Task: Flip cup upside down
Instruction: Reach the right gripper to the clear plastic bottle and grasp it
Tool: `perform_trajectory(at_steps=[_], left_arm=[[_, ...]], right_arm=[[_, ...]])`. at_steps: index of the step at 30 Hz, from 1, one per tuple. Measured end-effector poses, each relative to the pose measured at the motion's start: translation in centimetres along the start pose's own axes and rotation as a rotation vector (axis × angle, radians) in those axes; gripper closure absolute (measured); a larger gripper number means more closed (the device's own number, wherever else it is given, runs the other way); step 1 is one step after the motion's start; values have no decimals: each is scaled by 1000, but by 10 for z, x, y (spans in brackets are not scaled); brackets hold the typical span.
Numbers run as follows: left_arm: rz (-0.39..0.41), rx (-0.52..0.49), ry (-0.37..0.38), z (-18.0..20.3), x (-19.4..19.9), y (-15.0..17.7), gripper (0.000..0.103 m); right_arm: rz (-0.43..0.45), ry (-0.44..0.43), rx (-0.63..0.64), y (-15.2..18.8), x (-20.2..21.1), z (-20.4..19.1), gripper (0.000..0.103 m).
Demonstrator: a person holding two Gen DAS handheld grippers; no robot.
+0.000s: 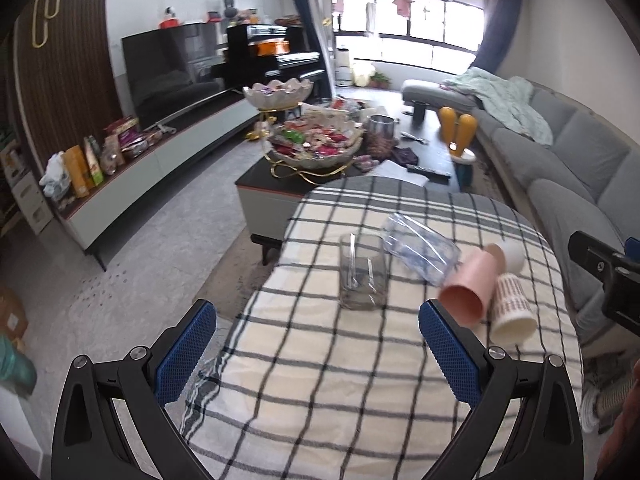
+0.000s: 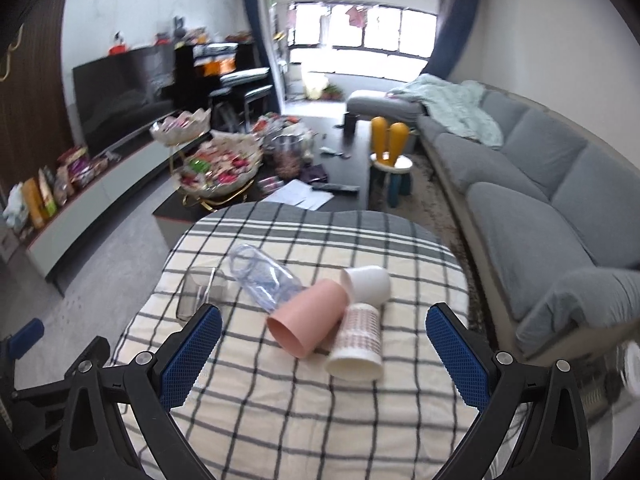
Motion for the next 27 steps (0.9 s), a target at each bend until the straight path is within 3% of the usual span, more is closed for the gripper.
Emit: perform_trajectory(at_steps=[8, 12, 16, 27], left_arm=[[-46, 66, -28, -9, -33, -26, 0], [-58, 107, -79, -11, -47, -33, 0], [-74, 169, -111, -13, -63, -35, 0], [-175, 207, -130, -1, -113, -32, 0]], right_arm=[[-91, -55, 136, -34, -53, -36, 0], [-170, -77, 212, -44, -88, -49, 1], [-253, -90, 285, -48, -120, -57, 1], [-516, -82, 520, -39, -202, -83, 3]])
Point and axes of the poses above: each gripper's, at about its wrist camera, not at the fingertips, and x roughly against the way its jaws point, z to its right, y to its underside, the point moved 9 cm from there along -x, roughly the way its jaws point, and after that the axes turned 9 degrees about -z, right-handed, at the moved point
